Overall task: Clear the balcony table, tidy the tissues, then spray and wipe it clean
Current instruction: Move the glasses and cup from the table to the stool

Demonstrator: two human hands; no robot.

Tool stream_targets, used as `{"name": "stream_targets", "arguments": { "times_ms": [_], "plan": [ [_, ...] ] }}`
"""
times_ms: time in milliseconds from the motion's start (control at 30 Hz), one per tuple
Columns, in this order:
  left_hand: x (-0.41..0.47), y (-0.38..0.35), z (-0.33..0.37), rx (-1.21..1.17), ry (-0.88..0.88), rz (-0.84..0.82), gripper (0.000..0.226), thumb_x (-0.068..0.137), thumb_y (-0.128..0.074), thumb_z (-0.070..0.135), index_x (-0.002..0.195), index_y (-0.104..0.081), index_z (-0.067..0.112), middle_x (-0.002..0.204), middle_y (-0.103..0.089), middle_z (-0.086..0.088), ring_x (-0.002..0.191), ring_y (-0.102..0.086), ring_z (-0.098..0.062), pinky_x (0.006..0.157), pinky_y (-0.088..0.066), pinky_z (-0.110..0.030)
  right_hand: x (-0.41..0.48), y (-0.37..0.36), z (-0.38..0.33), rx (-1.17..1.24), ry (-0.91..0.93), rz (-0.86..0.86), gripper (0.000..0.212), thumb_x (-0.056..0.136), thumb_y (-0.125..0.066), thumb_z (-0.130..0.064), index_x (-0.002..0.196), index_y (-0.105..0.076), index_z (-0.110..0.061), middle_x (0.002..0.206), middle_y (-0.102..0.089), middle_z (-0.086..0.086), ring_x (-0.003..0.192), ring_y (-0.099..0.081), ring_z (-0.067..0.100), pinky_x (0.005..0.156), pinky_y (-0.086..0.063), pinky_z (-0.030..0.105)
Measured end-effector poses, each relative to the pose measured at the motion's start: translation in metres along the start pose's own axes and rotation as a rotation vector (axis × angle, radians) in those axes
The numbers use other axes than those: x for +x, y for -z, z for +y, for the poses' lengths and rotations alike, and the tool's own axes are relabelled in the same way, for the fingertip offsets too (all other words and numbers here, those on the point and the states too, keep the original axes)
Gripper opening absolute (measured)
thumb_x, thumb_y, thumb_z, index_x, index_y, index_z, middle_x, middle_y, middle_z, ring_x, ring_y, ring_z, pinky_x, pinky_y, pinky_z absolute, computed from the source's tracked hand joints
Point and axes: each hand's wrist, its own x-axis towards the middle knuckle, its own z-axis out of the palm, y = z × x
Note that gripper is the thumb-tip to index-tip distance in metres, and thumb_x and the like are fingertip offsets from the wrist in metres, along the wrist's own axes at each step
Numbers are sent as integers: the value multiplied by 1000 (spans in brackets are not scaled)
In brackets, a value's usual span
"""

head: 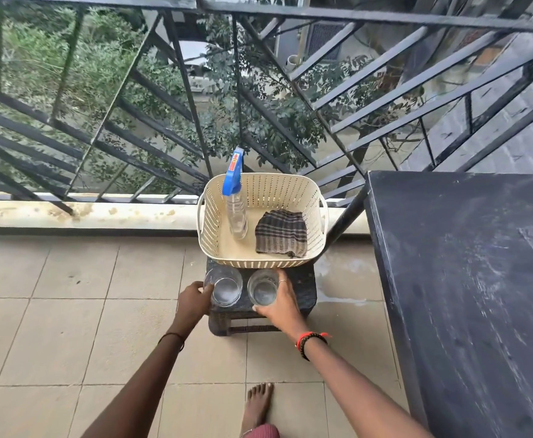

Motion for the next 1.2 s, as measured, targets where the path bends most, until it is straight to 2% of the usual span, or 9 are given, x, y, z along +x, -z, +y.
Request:
{"name": "stream_targets", "arguments": {
  "times_ms": [167,333,467,633,800,967,1067,1133,1200],
  "plan": [
    [-3,-2,-2,32,-62,29,31,97,-50,24,112,-60,-2,60,-61,-3,48,-58,-12,44,-36,-14,-6,-9,-5,42,-23,74,104,65,-84,-13,146,-19,-10,144,-33,8,133,-34,19,110,-28,23],
    [-1,-3,-6,46,-105,83,33,97,-50,25,114,-60,-1,67,-67,-13,53,-59,-19,54,-39,-21,-9,-12,-9,52,-33,102,107,62,-87,-17,145,-19,-9,143,-32,7,133,-34,20,109,-27,23],
    [1,-6,-11,54,-120,92,33,96,-50,26,114,-60,0,68,-67,-13,57,-60,-23,60,-41,-30,-11,-15,-10,54,-45,98,104,61,-87,-18,142,-23,-8,139,-35,8,131,-36,20,110,-31,30],
    [4,-7,-12,83,-105,74,38,95,-51,33,116,-58,1,73,-68,-16,63,-60,-28,66,-46,-34,-12,-13,-8,25,-54,84,100,61,-87,-16,139,-26,-8,135,-41,8,126,-41,21,107,-37,33],
    [3,-7,-17,88,-104,70,48,94,-50,45,118,-56,4,77,-67,-15,70,-62,-31,70,-51,-38,-14,-13,-7,-2,-48,82,104,61,-88,-15,142,-23,-7,139,-39,8,129,-39,20,109,-36,33],
    [-8,-4,-24,56,-84,72,60,90,-48,58,121,-53,7,78,-67,-13,77,-63,-32,71,-51,-39,-19,-7,-13,3,-80,75,107,66,-85,-13,146,-15,-5,144,-32,10,134,-34,21,111,-28,24],
    [-19,-2,-26,7,-95,78,65,89,-47,61,126,-51,8,75,-66,-12,74,-62,-29,67,-48,-36,-23,-3,-14,8,-99,58,108,69,-83,-11,148,-10,-5,149,-25,10,137,-29,20,109,-23,21],
    [-25,-1,-26,-34,-100,97,68,87,-46,64,127,-50,9,78,-67,-12,82,-64,-34,72,-50,-39,-27,-1,-15,7,-108,57,109,70,-82,-11,149,-8,-6,151,-22,10,139,-26,20,109,-21,19],
    [-35,0,-23,-82,-104,128,65,88,-45,64,125,-50,11,77,-66,-12,82,-64,-32,73,-49,-40,-32,2,-17,0,-111,63,109,70,-82,-12,149,-7,-6,152,-19,10,141,-23,20,110,-18,18]
  ]
}}
